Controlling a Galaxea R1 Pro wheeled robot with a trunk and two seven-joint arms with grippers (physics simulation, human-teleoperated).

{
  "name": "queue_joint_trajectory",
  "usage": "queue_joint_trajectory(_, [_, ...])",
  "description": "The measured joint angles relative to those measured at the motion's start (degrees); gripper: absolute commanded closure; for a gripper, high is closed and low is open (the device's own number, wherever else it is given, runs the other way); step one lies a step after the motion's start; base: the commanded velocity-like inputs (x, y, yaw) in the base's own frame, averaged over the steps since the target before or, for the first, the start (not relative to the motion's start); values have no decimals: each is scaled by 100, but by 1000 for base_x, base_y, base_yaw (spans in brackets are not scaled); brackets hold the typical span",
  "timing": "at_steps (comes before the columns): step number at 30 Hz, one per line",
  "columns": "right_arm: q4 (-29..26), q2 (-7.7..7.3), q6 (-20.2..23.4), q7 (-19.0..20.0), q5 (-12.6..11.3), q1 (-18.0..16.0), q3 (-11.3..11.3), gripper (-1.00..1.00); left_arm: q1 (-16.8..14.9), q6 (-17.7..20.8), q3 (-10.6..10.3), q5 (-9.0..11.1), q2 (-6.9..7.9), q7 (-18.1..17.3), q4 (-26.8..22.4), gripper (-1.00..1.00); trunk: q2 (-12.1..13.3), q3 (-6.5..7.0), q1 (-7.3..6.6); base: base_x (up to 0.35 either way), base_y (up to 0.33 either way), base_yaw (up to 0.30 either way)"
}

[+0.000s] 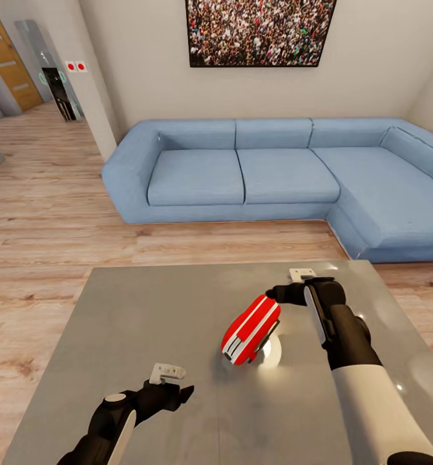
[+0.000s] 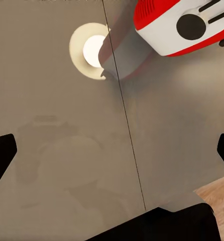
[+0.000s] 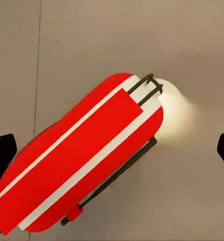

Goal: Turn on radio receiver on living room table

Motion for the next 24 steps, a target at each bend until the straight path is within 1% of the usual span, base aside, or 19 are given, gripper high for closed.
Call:
queue_joint_trajectory(6, [21, 34, 0, -35, -17, -83, 0, -100, 1, 0, 1, 0, 0, 0, -1, -100, 0, 0, 0, 0, 0, 0])
queue_joint_trajectory(10, [71, 126, 0, -41, -35, -215, -7, -100, 0, 0, 1, 3, 0, 0, -1, -100, 0, 0, 0, 0, 0, 0])
queue_joint_trajectory(11, [88, 182, 0, -50, -40, -274, -12, -100, 1, 0, 1, 2, 0, 0, 0, -100, 0, 0, 0, 0, 0, 0])
queue_joint_trajectory(13, [113, 230, 0, -82, -35, -322, -37, -100, 2, 0, 1, 1, 0, 0, -1, -100, 0, 0, 0, 0, 0, 0])
queue_joint_trajectory(16, [202, 290, 0, -194, -33, -407, -194, -100, 1, 0, 1, 0, 0, 0, 1, -100, 0, 0, 0, 0, 0, 0])
queue_joint_trajectory(17, [284, 308, 0, -242, -30, -453, -314, -100, 1, 0, 1, 0, 0, 0, 0, -100, 0, 0, 0, 0, 0, 0])
queue_joint_trajectory(18, [343, 315, 0, -261, -36, -478, -384, -100, 0, 0, 1, 0, 0, 0, 0, -100, 0, 0, 0, 0, 0, 0])
queue_joint_trajectory(19, [486, 327, 0, -287, -49, -533, -522, -100, 0, 0, 1, 0, 0, 0, 3, -100, 0, 0, 0, 0, 0, 0])
queue_joint_trajectory(21, [666, 343, 0, -304, -84, -594, -659, -100, -1, 0, 1, 0, 0, 0, 3, -100, 0, 0, 0, 0, 0, 0])
queue_joint_trajectory(22, [854, 352, 0, -317, -119, -666, -779, -100, 1, 0, 1, 0, 0, 0, 5, -100, 0, 0, 0, 0, 0, 0])
queue_joint_trajectory(24, [1054, 358, -11, -326, -158, -738, -885, -100, 0, 0, 1, 2, 0, 0, 4, -100, 0, 0, 0, 0, 0, 0])
